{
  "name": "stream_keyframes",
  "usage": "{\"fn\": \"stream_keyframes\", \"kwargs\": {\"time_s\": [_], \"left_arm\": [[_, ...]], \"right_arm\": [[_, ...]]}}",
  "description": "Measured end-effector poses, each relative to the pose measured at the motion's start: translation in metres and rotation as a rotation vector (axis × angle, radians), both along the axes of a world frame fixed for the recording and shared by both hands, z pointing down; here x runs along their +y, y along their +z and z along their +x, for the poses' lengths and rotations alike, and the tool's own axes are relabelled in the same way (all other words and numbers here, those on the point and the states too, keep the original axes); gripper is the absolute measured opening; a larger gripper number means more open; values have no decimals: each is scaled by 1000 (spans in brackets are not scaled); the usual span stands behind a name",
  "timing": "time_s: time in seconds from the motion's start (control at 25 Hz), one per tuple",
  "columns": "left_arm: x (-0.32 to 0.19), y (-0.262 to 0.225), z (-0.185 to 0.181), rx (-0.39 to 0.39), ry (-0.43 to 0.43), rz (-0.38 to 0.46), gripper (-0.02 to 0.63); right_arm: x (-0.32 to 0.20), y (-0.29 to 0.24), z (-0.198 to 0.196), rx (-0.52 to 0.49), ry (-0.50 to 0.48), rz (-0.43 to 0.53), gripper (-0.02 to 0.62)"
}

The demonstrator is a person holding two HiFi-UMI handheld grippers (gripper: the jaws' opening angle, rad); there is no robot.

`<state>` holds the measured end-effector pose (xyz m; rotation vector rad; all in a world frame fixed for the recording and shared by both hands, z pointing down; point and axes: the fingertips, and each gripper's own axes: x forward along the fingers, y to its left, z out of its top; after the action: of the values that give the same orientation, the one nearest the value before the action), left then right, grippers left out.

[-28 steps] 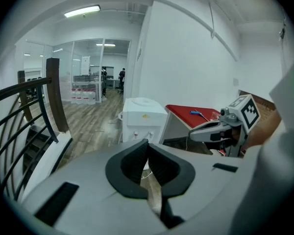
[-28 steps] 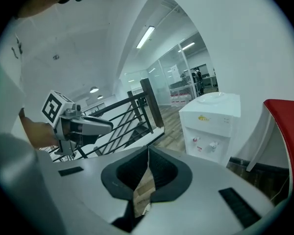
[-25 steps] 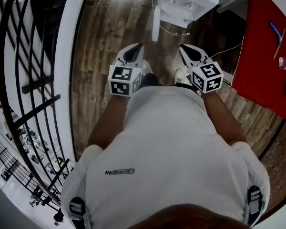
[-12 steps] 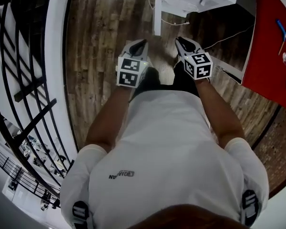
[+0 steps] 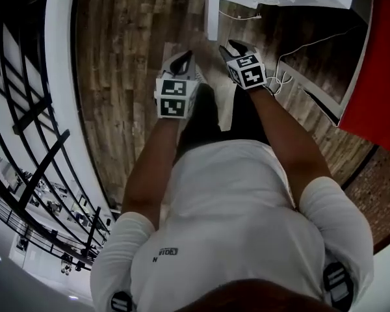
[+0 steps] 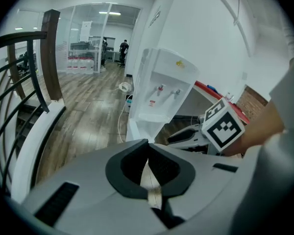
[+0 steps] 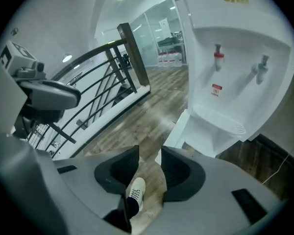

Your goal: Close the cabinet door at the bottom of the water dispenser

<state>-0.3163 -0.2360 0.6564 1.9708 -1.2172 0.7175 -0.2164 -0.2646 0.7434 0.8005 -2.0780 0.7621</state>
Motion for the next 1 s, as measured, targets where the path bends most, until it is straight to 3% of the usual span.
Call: {"fn": "stream_keyframes", "kwargs": {"time_s": [0.44,0.68,1.0], "left_arm": [[10,82,-1,-20,-5,-131,-5],[22,103,6,-3,-53,-151,-5],[21,119,-2,-15,-74,-172,-5]], "right_arm": [[-1,126,-9,107,7,-118,135],[-3,161,-18,100,84,-106,192],[6,198,-21,153,121,-164,196]]}}
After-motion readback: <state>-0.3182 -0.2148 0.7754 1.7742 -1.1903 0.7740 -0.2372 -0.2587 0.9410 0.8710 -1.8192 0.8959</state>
